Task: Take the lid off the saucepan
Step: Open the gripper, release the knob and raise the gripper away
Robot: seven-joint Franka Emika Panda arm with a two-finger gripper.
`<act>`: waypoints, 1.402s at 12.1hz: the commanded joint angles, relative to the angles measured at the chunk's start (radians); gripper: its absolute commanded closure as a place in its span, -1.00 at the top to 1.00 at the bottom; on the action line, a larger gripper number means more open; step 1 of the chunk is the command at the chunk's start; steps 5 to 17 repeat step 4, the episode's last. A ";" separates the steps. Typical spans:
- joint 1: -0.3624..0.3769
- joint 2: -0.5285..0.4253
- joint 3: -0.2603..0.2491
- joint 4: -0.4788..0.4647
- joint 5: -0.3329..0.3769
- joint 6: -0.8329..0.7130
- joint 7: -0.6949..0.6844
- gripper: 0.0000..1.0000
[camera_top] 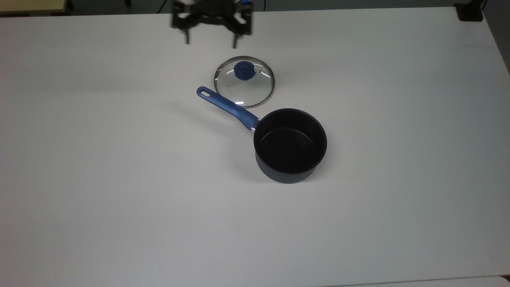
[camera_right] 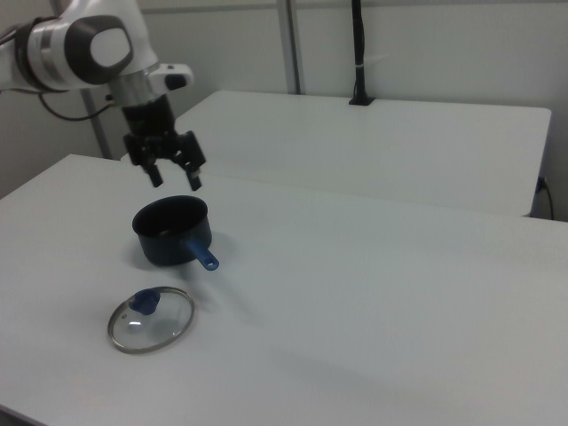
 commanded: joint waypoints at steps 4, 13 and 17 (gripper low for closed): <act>-0.114 0.003 0.009 0.038 0.011 -0.036 -0.066 1.00; -0.114 0.003 0.009 0.038 0.011 -0.036 -0.066 1.00; -0.114 0.003 0.009 0.038 0.011 -0.036 -0.066 1.00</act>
